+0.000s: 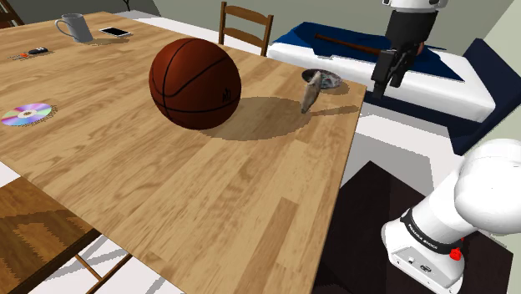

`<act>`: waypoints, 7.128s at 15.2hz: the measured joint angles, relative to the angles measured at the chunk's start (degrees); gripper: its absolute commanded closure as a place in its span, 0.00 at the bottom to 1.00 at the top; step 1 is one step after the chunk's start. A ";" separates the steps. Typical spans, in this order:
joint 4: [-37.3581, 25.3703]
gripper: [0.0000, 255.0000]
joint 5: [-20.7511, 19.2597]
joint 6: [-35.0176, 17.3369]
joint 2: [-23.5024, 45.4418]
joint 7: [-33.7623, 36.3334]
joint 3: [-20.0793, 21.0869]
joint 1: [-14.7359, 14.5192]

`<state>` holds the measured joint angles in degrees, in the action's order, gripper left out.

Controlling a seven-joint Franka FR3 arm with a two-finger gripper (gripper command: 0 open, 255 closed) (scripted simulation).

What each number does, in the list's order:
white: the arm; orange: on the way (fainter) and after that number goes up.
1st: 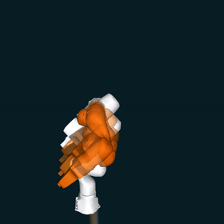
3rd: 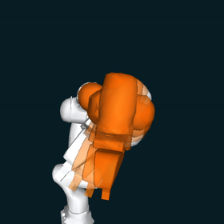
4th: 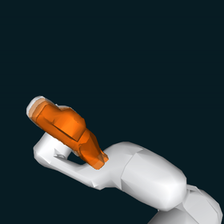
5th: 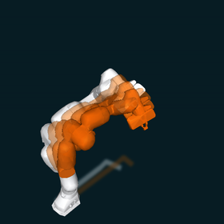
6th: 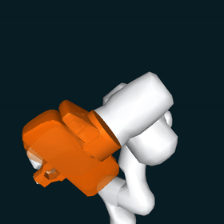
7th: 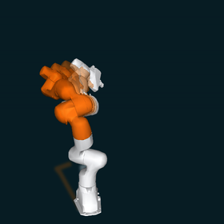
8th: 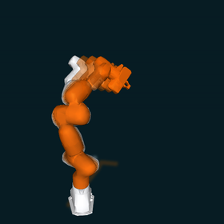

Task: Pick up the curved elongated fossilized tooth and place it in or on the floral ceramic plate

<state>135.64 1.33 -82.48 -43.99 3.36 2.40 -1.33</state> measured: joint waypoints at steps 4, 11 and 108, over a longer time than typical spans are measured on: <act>-0.54 0.00 0.33 -4.05 3.04 -0.88 -0.98 0.21; -5.24 0.00 2.52 -16.15 14.31 -3.89 -3.90 0.37; -34.37 1.00 0.18 -26.63 50.27 -62.95 -20.80 3.30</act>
<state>101.26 1.51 -109.12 6.28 -59.60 -18.40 1.97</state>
